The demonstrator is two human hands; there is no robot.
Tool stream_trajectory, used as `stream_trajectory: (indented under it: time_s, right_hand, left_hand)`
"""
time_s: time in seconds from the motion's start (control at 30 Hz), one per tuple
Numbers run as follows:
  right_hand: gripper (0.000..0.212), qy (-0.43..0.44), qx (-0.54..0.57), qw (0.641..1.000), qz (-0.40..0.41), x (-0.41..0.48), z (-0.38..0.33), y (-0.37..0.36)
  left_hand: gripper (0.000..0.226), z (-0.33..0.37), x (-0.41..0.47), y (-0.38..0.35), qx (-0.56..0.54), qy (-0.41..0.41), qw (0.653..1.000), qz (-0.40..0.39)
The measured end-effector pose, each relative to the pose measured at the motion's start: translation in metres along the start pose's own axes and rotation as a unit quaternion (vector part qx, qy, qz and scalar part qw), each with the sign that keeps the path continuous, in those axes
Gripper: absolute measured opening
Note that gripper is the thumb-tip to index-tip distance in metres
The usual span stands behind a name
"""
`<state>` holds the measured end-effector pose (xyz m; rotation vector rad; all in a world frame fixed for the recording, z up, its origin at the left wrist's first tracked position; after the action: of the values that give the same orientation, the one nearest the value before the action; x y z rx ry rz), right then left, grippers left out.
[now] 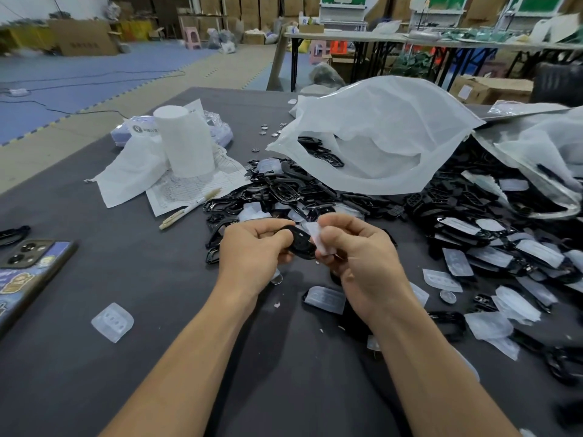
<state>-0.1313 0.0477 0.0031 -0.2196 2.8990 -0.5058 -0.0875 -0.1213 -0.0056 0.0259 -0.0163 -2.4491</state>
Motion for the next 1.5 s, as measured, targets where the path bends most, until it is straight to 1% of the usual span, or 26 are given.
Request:
stream_trajectory:
  time_s: [0.07, 0.1, 0.17, 0.23, 0.3, 0.43, 0.57, 0.67, 0.83, 1.0, 1.2, 1.4, 1.5]
  right_hand:
    - [0.029, 0.019, -0.025, 0.999, -0.013, -0.002, -0.003, -0.001]
    - [0.029, 0.031, -0.046, 0.998, -0.014, -0.003, -0.005, -0.001]
    - [0.02, 0.057, -0.084, 0.995, -0.01, -0.005, -0.01, -0.001]
    - [0.021, 0.079, -0.106, 0.991, -0.002, -0.005, -0.013, -0.001]
    - [0.017, 0.109, -0.133, 0.985, 0.003, -0.005, -0.016, -0.001]
    - [0.009, 0.162, -0.229, 0.96, 0.01, -0.008, -0.018, -0.005]
    - [0.014, 0.226, -0.3, 0.925, 0.054, -0.012, -0.028, -0.002]
    - [0.019, 0.239, -0.292, 0.923, 0.071, -0.011, -0.034, 0.003]
    - [0.021, 0.233, -0.29, 0.926, 0.063, -0.008, -0.033, 0.003]
    - [0.02, 0.23, -0.291, 0.928, 0.047, -0.004, -0.032, 0.003]
    - [0.018, 0.273, -0.318, 0.906, 0.06, -0.009, -0.039, 0.004]
    - [0.02, 0.286, -0.353, 0.889, 0.064, -0.011, -0.043, 0.004]
    - [0.018, 0.289, -0.374, 0.879, 0.069, -0.011, -0.043, 0.004]
  left_hand:
    - [0.035, 0.001, -0.001, -0.001, 0.004, -0.005, 1.0, -0.009]
    - [0.033, 0.002, -0.001, -0.002, 0.005, -0.006, 1.0, -0.014]
    - [0.028, 0.003, -0.003, -0.004, 0.009, -0.009, 1.0, -0.025]
    - [0.025, 0.003, -0.004, -0.005, 0.013, -0.009, 0.999, -0.032]
    - [0.023, 0.002, -0.005, -0.005, 0.014, -0.007, 0.999, -0.031]
    - [0.014, 0.0, -0.009, -0.012, 0.003, -0.002, 0.998, -0.061]
    - [0.018, -0.004, -0.018, -0.026, -0.044, 0.047, 0.99, -0.124]
    - [0.034, -0.005, -0.02, -0.032, -0.082, 0.081, 0.982, -0.151]
    - [0.044, -0.004, -0.021, -0.031, -0.111, 0.096, 0.976, -0.159]
    - [0.042, -0.004, -0.019, -0.029, -0.104, 0.088, 0.979, -0.154]
    - [0.042, -0.003, -0.02, -0.03, -0.082, 0.083, 0.98, -0.161]
    - [0.04, -0.001, -0.024, -0.033, -0.071, 0.081, 0.978, -0.176]
    - [0.035, 0.001, -0.027, -0.034, -0.066, 0.07, 0.978, -0.182]
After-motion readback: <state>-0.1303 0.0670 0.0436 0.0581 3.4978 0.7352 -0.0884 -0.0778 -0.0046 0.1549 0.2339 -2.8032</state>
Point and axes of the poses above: each hand's wrist, its own x-axis towards the middle knuckle, its own y-axis out of the back of the hand, z = x × y, the point moved 10 cm from there along x, towards the middle knuckle, and after that the axes turned 8 degrees about z, right-handed, at the moved point
